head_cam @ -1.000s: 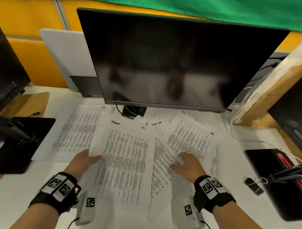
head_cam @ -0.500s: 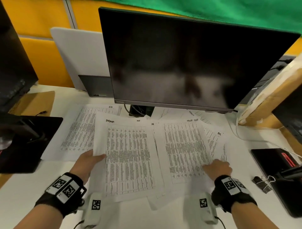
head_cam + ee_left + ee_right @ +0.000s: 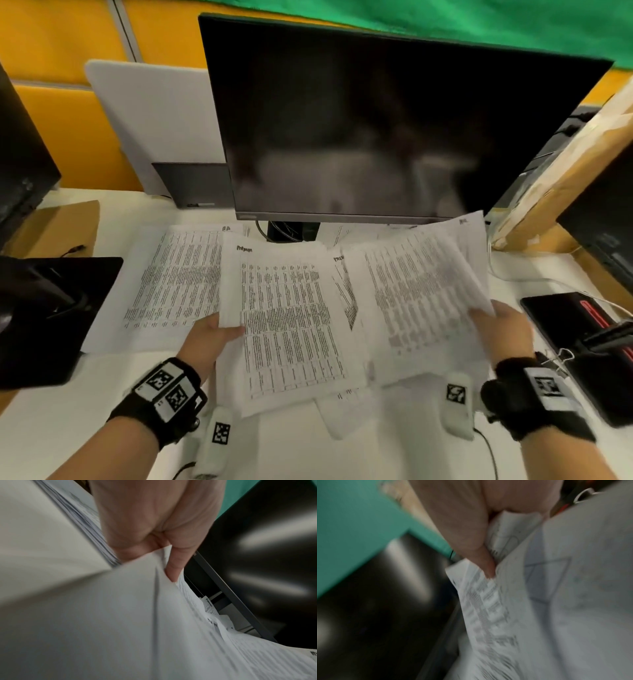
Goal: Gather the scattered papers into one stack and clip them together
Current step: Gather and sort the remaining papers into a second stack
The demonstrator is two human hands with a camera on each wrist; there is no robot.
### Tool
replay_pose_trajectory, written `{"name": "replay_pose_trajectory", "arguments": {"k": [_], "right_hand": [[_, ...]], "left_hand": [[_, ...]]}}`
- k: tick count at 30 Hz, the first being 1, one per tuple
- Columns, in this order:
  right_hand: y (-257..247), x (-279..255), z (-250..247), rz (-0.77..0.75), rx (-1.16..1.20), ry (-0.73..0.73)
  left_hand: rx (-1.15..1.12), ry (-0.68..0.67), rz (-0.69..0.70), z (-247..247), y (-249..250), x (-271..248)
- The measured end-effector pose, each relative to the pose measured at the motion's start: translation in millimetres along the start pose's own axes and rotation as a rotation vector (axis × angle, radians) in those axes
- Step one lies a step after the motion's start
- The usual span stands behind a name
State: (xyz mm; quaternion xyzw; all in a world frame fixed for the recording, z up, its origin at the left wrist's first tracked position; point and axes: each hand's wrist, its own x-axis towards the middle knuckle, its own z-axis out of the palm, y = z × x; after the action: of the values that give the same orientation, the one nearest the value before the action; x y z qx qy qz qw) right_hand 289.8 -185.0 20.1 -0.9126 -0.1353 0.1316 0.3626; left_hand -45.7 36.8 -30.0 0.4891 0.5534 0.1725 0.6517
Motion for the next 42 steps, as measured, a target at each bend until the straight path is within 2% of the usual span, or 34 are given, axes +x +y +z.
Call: {"name": "replay_pose_trajectory", "arguments": {"k": [5, 9, 13, 15, 17, 19, 21, 22, 24, 26, 27, 29, 31, 34, 36, 39, 42], "right_hand": [[-3, 1, -45, 0.11, 0.243, -0.081], [8, -5, -31, 0.168, 0.315, -0.225], [22, -15, 24, 0.129, 0.188, -0.383], [20, -24, 51, 0.088, 0.106, -0.413], [15, -35, 71, 0.042, -0.006, -0.448], [10, -43, 84, -0.028, -0.137, -0.514], [6, -46, 90, -0.096, -0.261, -0.57], [3, -45, 89, -0.127, -0.33, -0.565], [1, -35, 83, -0.138, -0.436, -0.419], [3, -20, 71, 0.017, -0.474, -0.195], [6, -14, 63, 0.132, -0.495, -0.13], [15, -6, 48, 0.298, -0.529, -0.118], [27, -1, 40, 0.341, -0.523, -0.132], [34, 4, 34, 0.297, -0.479, -0.046], [36, 7, 28, 0.207, -0.437, 0.015], [37, 11, 20, 0.092, -0.315, 0.029], [33, 9, 11, 0.067, -0.219, 0.104]], "left_hand": [[-0.045, 0.045, 0.047, -5, 0, 0], [-0.085, -0.012, 0.011, 4, 1, -5], [-0.149, -0.107, 0.001, 25, 4, -14], [-0.176, -0.125, -0.043, 32, 7, -18], [-0.187, -0.197, -0.077, 37, 8, -19], [-0.087, -0.267, -0.083, 39, 3, -15], [0.036, -0.267, -0.068, 45, -1, -12], [0.076, -0.238, -0.056, 48, -3, -11], [0.105, -0.167, -0.037, 53, -5, -9], [0.104, -0.117, -0.009, 50, -4, -10], [0.1, -0.088, 0.001, 45, -2, -11], [0.085, -0.029, 0.015, 31, 2, -12], [0.068, 0.018, 0.031, 15, 5, -11], [0.032, 0.08, 0.029, -6, 7, -10], [0.007, 0.109, 0.025, -15, 10, -10], [-0.002, 0.132, 0.021, -23, 12, -9], [-0.005, 0.143, 0.023, -25, 13, -9]]}}
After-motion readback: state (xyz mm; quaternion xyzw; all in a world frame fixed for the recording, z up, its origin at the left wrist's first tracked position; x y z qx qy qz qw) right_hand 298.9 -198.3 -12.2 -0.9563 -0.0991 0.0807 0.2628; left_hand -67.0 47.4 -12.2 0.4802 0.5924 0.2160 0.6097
